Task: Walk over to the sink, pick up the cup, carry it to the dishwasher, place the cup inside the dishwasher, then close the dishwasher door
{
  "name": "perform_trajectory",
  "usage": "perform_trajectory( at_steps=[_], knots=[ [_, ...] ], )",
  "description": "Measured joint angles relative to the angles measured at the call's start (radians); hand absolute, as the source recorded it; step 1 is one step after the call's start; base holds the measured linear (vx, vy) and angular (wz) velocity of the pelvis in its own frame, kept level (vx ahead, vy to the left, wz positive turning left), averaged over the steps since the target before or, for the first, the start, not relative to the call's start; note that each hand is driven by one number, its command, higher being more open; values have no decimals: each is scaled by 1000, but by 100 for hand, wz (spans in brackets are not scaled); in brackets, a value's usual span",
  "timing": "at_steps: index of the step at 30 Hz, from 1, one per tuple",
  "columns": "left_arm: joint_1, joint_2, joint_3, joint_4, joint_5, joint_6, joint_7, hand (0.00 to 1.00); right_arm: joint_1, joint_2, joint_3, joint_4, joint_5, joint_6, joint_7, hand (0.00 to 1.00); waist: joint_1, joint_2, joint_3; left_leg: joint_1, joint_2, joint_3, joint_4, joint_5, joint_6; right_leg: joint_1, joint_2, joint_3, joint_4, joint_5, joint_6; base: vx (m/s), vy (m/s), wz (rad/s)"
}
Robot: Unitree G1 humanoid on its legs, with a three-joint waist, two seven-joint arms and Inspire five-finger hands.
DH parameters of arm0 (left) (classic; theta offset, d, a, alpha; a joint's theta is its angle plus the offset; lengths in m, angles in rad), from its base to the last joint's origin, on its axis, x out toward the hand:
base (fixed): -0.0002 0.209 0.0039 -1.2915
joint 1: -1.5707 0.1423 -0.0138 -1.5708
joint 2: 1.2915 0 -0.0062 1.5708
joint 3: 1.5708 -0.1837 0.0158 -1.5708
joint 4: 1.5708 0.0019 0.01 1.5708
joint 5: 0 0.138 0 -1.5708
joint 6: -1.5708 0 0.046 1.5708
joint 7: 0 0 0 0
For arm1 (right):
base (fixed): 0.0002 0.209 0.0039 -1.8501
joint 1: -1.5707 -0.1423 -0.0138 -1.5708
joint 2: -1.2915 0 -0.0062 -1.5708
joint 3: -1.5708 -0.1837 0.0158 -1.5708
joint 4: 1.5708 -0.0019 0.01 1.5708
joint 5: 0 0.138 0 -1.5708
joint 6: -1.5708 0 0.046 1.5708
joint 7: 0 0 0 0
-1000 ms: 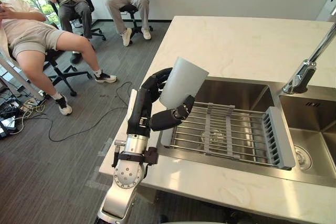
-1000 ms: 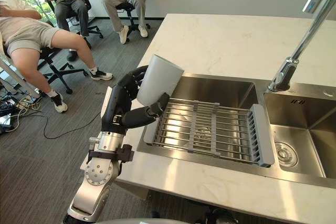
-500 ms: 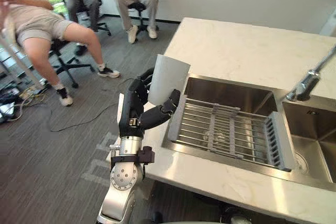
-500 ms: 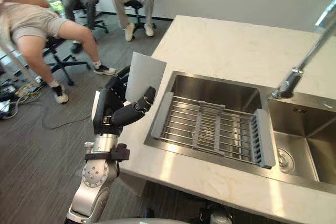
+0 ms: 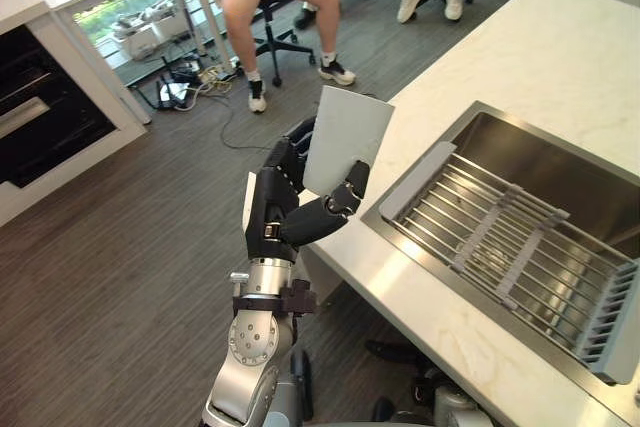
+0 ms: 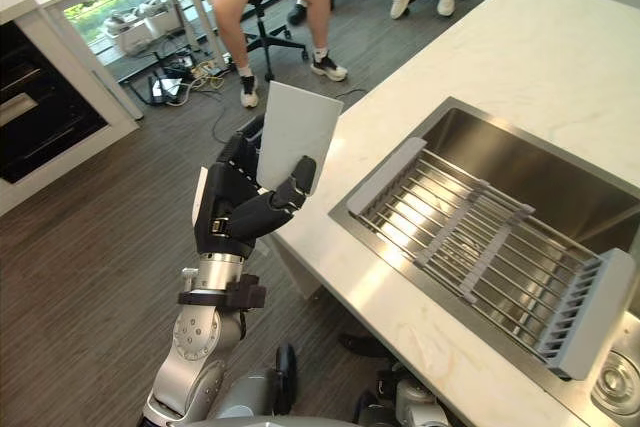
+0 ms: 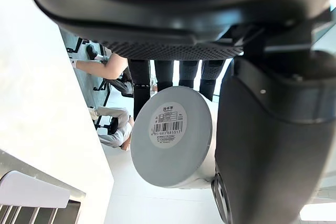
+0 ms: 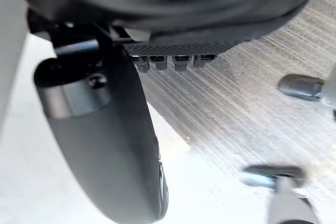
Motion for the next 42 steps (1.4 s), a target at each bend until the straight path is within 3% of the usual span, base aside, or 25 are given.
perform_trajectory(
  at_steps=[2,6,11,17,20,21,22,24,25,27,29,31,32,33,34,37,40,42],
  knots=[
    [-71,-5,-11,20,-19,-3,-6,0,-1,18,-30,-6,1,2,0,100,-15,26,-17,91,-20,39,-194,26,-19,11,-7,-70,-13,12,21,-21,212,89],
    [-80,11,1,45,-19,-6,-3,0,5,60,-27,-35,1,-1,1,100,-18,5,-25,128,-85,-13,-290,80,1,69,-42,-137,-64,43,69,-19,165,59],
    [-65,11,18,45,-18,-6,-5,0,2,83,-26,-31,1,-1,9,100,-12,3,-26,137,-112,-53,-315,104,18,105,-57,-191,-76,56,77,-57,73,34],
    [-34,16,67,45,-14,-4,-25,0,76,1,-114,36,7,-4,71,100,-11,-12,-28,162,-131,-80,-365,120,34,132,-69,-235,-55,53,83,-60,44,26],
    [-14,9,71,44,10,-2,-27,0,116,-40,-141,90,6,-1,70,100,-19,-28,-18,169,-169,-144,-366,103,48,125,-143,-281,88,-13,89,-22,80,70],
    [-2,9,62,44,17,-2,-27,0,126,-45,-147,93,6,2,71,100,-23,-33,-15,172,-182,-180,-365,101,54,114,-170,-267,164,-22,73,16,87,96],
    [2,17,51,44,24,-2,-30,0,127,-45,-146,87,6,1,71,100,-24,-35,-16,176,-196,-220,-365,107,68,90,-190,-183,251,-28,34,35,119,105],
    [2,29,38,44,24,-1,-32,0,128,-40,-146,69,6,-1,75,100,-26,-40,-16,181,-206,-282,-361,115,89,43,-192,-54,366,-10,-25,57,95,98],
    [2,31,32,44,24,-2,-31,0,128,-39,-147,60,7,-8,78,100,-29,-36,-16,179,-202,-323,-352,123,100,1,-166,35,418,-53,-21,77,17,126],
    [-1,32,48,45,24,-2,-22,0,116,1,-142,17,8,-20,78,100,-43,-43,-9,147,-196,-431,-305,118,102,-58,-24,218,414,-166,-5,48,-48,140],
    [-1,31,54,53,24,-2,-19,0,115,26,-132,-4,8,-29,78,100,-47,-47,-6,129,-208,-503,-260,103,98,-101,49,307,399,-188,15,-11,-91,135],
    [-1,30,51,54,24,-2,-15,0,119,25,-112,-19,10,-34,87,100,-49,-64,-5,112,-253,-567,-225,83,95,-103,66,354,316,-186,21,-24,-143,138],
    [2,29,55,49,24,-3,-14,0,127,35,-103,-28,9,-33,85,100,-36,-101,-12,110,-297,-572,-227,81,95,-102,34,363,252,-163,35,54,-166,141],
    [20,8,61,49,24,1,-14,0,129,41,-105,-31,10,-29,82,100,-49,-98,-14,95,-303,-552,-182,70,92,-87,2,308,250,-146,42,136,-204,166],
    [29,-14,54,43,23,1,-17,0,132,37,-105,-42,7,-28,77,100,-44,-72,-14,51,-285,-526,-100,28,63,-62,1,251,233,-133,40,126,-103,138],
    [37,-44,57,12,21,1,-21,0,141,38,-86,-100,9,-20,73,100,-32,-54,-24,-11,-262,-493,-7,-7,58,-14,12,164,205,-131,38,115,-74,95],
    [37,-56,61,-44,3,0,-27,0,144,57,-87,-158,11,-22,71,100,-33,-67,-21,-53,-201,-277,49,-18,76,52,21,90,157,-129,40,91,-11,88],
    [36,-61,75,-46,-6,-1,-26,0,144,63,-87,-173,11,-23,70,100,-21,-65,-24,-52,-135,-86,80,-87,123,88,34,84,132,-129,41,80,59,25]
  ],
)
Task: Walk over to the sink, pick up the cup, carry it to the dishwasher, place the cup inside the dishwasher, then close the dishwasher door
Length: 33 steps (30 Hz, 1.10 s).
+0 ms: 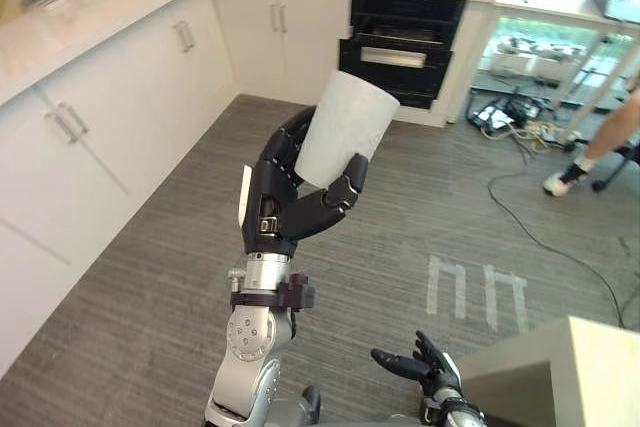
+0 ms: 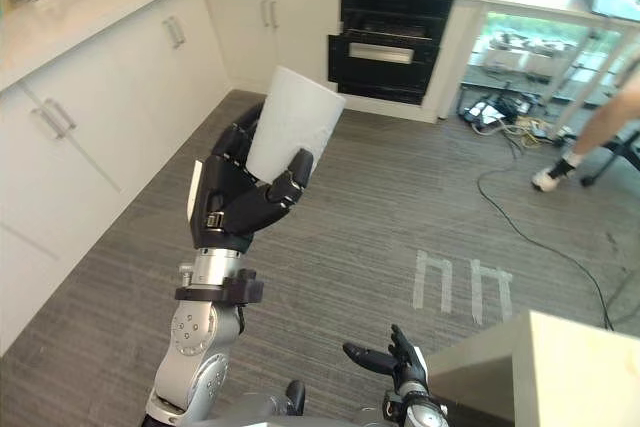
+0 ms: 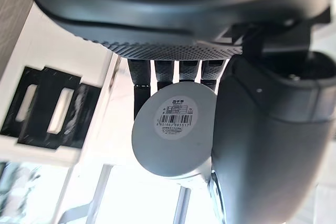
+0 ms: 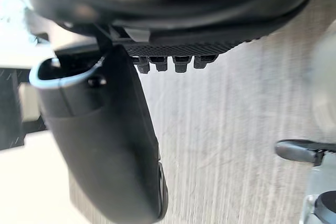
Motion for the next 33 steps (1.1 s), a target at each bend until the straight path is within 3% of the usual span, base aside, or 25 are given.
perform_trajectory(
  at_steps=[1,2,4,8,16,27,28,33],
  knots=[
    [0,1,11,1,-13,-2,0,0,-6,-3,-1,0,1,0,-2,100,16,7,-5,13,16,56,6,0,19,9,4,11,0,0,2,77,89,-10],
    [0,4,15,3,-21,-2,1,0,-7,0,-1,0,1,0,-3,100,18,1,-10,25,6,56,-18,9,18,9,1,20,-2,2,4,110,125,-6],
    [-2,10,12,11,-32,-3,0,0,-8,14,-1,15,1,-2,-2,100,2,-21,-25,69,-51,38,-138,74,31,10,-16,78,-58,11,3,100,109,30],
    [-1,31,-8,76,-32,-2,-3,0,-10,15,-1,90,-3,3,1,100,1,-19,-25,116,-101,11,-291,153,35,17,-22,128,-114,22,13,5,39,26],
    [30,73,-34,91,-32,2,-33,0,-14,0,-14,133,-14,9,-7,100,-24,-11,-31,181,-86,20,-446,241,14,3,12,166,-127,48,14,-48,-81,-10],
    [81,80,23,157,-32,4,-42,0,-44,-12,-20,148,-57,13,-39,100,-25,2,-37,193,-61,10,-448,262,6,31,40,156,-158,62,-5,-4,-73,1],
    [113,83,86,156,-32,4,-40,0,-106,-11,-48,179,-84,13,-42,100,-25,3,6,203,-62,2,-448,254,-7,55,42,150,-184,64,-6,0,0,0],
    [114,83,86,156,-32,4,-40,0,-106,-11,-48,180,-84,13,-42,100,-25,4,6,202,-62,1,-448,254,-7,56,42,149,-184,64,-6,0,0,1]
  ],
)
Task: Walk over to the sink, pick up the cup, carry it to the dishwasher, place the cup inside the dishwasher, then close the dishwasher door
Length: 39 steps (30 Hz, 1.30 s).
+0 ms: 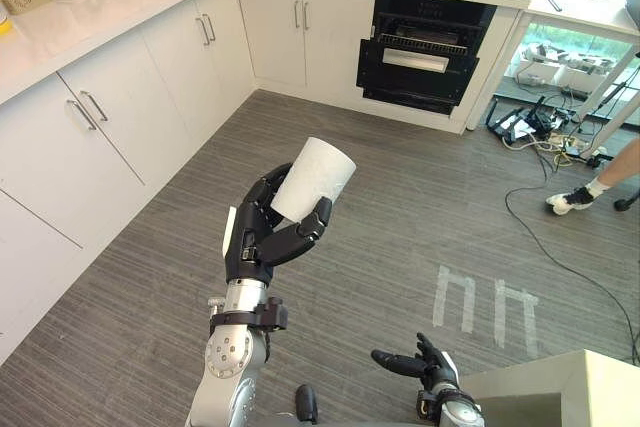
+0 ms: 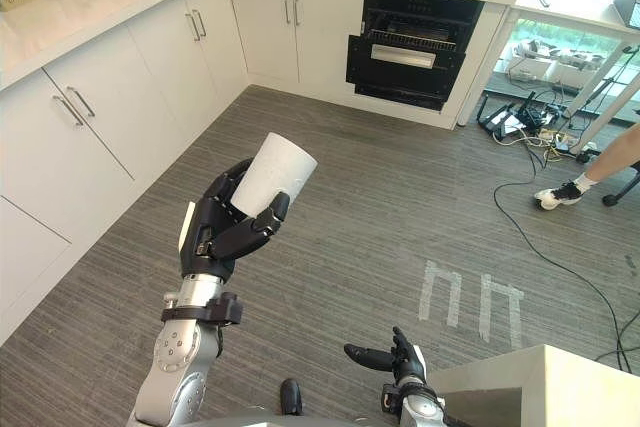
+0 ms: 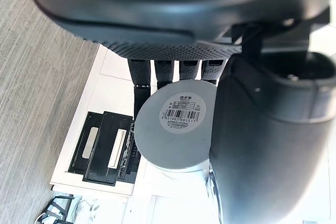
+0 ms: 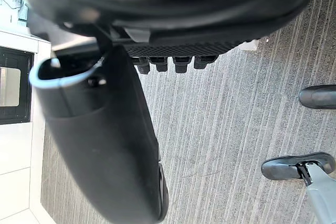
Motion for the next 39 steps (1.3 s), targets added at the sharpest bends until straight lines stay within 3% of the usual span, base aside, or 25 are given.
perform_trajectory(
  at_steps=[11,20,22,24,25,26,27,29,31,34,35,37,38,39],
  knots=[
    [30,-4,0,8,-39,1,0,0,-4,0,-11,109,5,14,-23,100,4,1,0,-4,-3,-11,0,-11,-13,17,0,-20,-36,0,0,13,-11,4],
    [27,-16,-27,-8,-57,3,0,0,-12,-14,-13,112,1,22,-39,100,2,4,-5,-30,-7,43,6,-59,-15,-23,-11,29,-29,0,5,85,-16,-19],
    [27,-19,-48,-8,-58,4,-1,0,-7,-23,-24,112,0,26,-40,100,0,16,-6,-19,-1,46,7,-79,-14,-62,-13,24,72,-15,30,136,21,-10],
    [26,-19,-64,-8,-58,5,-3,0,-1,-26,-43,112,-1,33,-41,100,-4,26,-3,16,6,42,7,-96,-10,-133,-26,0,280,-34,45,192,71,3],
    [25,-15,-68,-9,-58,5,-3,0,2,-26,-54,95,0,37,-45,100,-11,23,1,58,-5,31,8,-119,-1,-203,-65,-29,507,-26,41,261,120,19],
    [24,-11,-69,-9,-58,6,-3,0,4,-29,-54,86,0,37,-48,100,-15,20,3,75,-13,22,14,-132,5,-231,-83,-30,596,-11,34,242,99,47],
    [23,-8,-70,-9,-57,6,-2,0,10,-33,-54,63,0,34,-49,100,-31,24,3,87,-18,-7,50,-163,11,-278,-97,-19,705,-46,12,264,70,65],
    [20,-8,-74,-13,-57,5,1,0,11,-34,-48,34,-1,33,-50,100,-36,32,5,92,-11,-35,110,-213,12,-345,-93,1,756,-97,-2,274,33,58],
    [20,-8,-76,-16,-57,5,6,0,11,-21,-40,5,0,33,-48,100,-31,36,9,116,6,-59,142,-251,4,-407,-81,-4,743,-119,-11,304,-10,37],
    [19,-8,-92,-37,-58,5,14,0,9,-13,-19,-47,-7,28,-50,100,-46,41,13,163,49,-103,148,-295,-28,-484,-48,-37,597,-112,-7,386,-117,48],
    [16,-7,-100,-46,-58,2,15,0,10,-11,-7,-60,-7,27,-51,100,-52,37,9,169,59,-119,152,-313,-47,-495,-36,-38,496,-92,8,394,-181,56],
    [2,-8,-122,-47,-58,-1,14,0,34,-2,-6,-85,-7,26,-56,100,-53,6,-9,182,52,-142,174,-361,-76,-487,-43,-20,378,-26,-9,438,-226,60],
    [4,-21,-128,-42,-58,2,15,0,46,-5,4,-89,-8,28,-60,100,-52,19,-7,203,71,-156,216,-409,-100,-461,-48,-39,403,36,-26,511,-277,52],
    [10,-34,-132,-43,-58,6,14,0,54,-20,11,-104,-8,33,-60,100,-54,49,-11,179,110,-144,325,-437,-138,-423,-30,-71,400,7,-32,514,-276,50]
  ],
)
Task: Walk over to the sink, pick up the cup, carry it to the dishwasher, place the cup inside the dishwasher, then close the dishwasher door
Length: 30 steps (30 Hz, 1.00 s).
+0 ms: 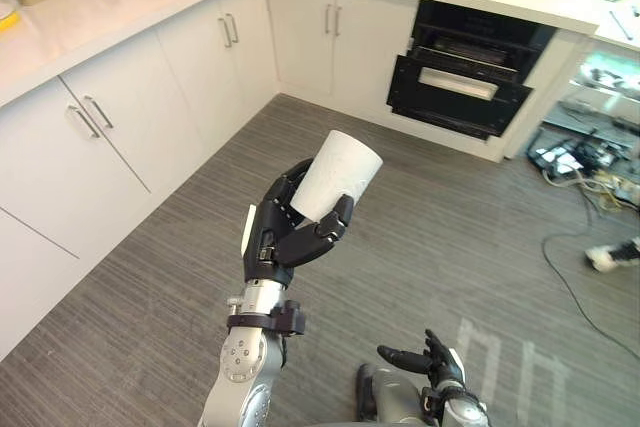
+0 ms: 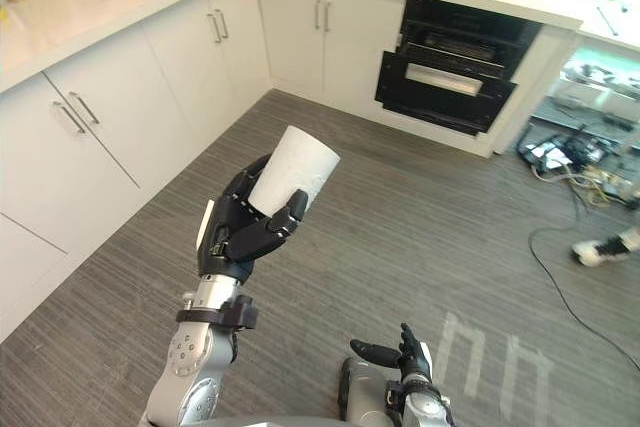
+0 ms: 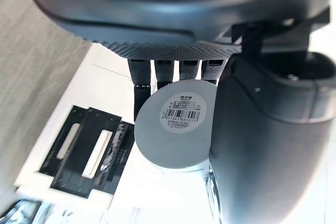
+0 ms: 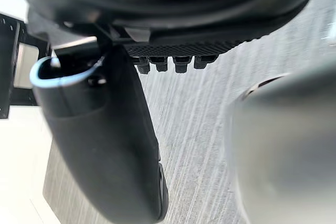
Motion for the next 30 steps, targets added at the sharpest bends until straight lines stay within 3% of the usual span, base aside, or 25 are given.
perform_trajectory(
  at_steps=[1,3,4,5,6,8,11,13,14,15,16,17,19,20,21,23,24,27,30],
  knots=[
    [-1,-6,-3,0,0,0,-1,0,6,-3,2,-13,0,0,0,100,2,8,2,-26,18,12,80,-8,-13,24,8,-13,-9,-1,-3,482,-267,51],
    [2,-44,-1,-5,-3,0,-8,0,45,-1,27,-86,1,-1,-5,100,18,24,13,-201,123,30,577,47,-58,161,65,-43,-82,-7,-23,539,-310,26],
    [6,-51,2,-9,-5,0,-11,0,55,-1,33,-104,1,-3,-6,100,32,24,13,-233,150,50,670,53,-57,197,79,-42,-102,-9,-27,520,-274,-6],
    [19,-58,7,-27,-18,0,-15,0,66,0,41,-137,2,-11,-9,100,40,19,16,-291,212,104,796,50,-44,265,96,-41,-146,-14,-35,394,-174,-15],
    [31,-61,9,-54,-23,-1,-18,0,64,1,37,-152,4,-23,-15,100,48,14,19,-348,255,153,836,41,-30,317,101,-37,-194,-15,-37,378,-151,-10],
    [33,-62,12,-81,-24,-4,-23,0,60,-4,26,-158,5,-27,-21,100,59,15,17,-412,279,194,793,28,-11,364,99,-29,-247,-15,-36,295,-53,-6],
    [28,-64,52,-80,-34,-19,-36,0,22,-5,18,-102,6,-29,-21,100,63,9,18,-480,239,189,482,21,-4,432,83,-28,-324,-12,-29,324,61,0],
    [27,-55,76,-61,-40,-19,-36,0,10,-11,19,-37,6,-28,-21,100,62,-19,21,-488,133,180,161,147,0,463,27,-27,-367,-15,8,417,196,5],
    [28,-55,76,-60,-40,-18,-34,0,10,-18,18,-23,6,-28,-22,100,63,-19,20,-486,112,182,96,196,3,472,21,-24,-378,-16,26,375,219,-12],
    [29,-51,75,-60,-40,-17,-33,0,11,-26,18,6,6,-23,-22,100,73,-17,19,-480,93,176,46,305,23,491,6,-7,-390,-35,68,327,211,-28],
    [29,-47,74,-59,-40,-17,-32,0,13,-26,18,17,5,-21,-22,100,80,-19,18,-475,90,176,54,363,39,500,0,6,-391,-44,83,422,282,-36],
    [28,-31,74,-58,-40,-14,-32,0,14,-15,19,30,4,-15,-22,100,80,-41,14,-479,70,188,112,329,74,512,-40,20,-373,-58,106,423,287,-30],
    [29,-17,70,-57,-40,-11,-32,0,14,-12,18,31,1,-13,-19,100,77,-52,17,-470,59,214,163,248,87,459,-76,57,-236,-59,109,396,300,-26],
    [29,4,69,-57,-40,-9,-32,0,9,-1,18,30,0,-13,-16,100,76,-71,22,-428,35,233,153,217,99,381,-116,84,-38,-51,122,386,302,-20],
    [29,34,70,-56,-39,-2,-31,0,4,12,18,31,0,-11,-15,100,62,-94,22,-370,2,240,121,196,114,297,-166,99,170,-1,141,397,274,-7],
    [32,55,70,-53,-38,4,-29,0,1,24,19,27,0,-11,-12,100,45,-93,24,-297,-10,240,94,168,123,227,-178,115,342,-19,119,382,186,4],
    [34,56,65,-55,-38,4,-24,0,0,44,22,25,-2,-12,-7,100,43,-80,18,-214,-5,244,45,149,120,147,-161,101,418,-46,87,358,147,-3],
    [31,56,59,-77,-38,-9,-20,0,-20,80,23,1,-10,-13,1,100,36,-77,15,-115,8,242,-7,110,100,-6,-104,45,356,-78,56,444,68,-1],
    [26,54,41,-76,-38,-13,-19,0,-19,82,26,-18,-10,-15,2,100,25,-76,14,-34,14,231,-57,84,62,-73,-39,10,121,-69,54,397,-34,14]
  ],
)
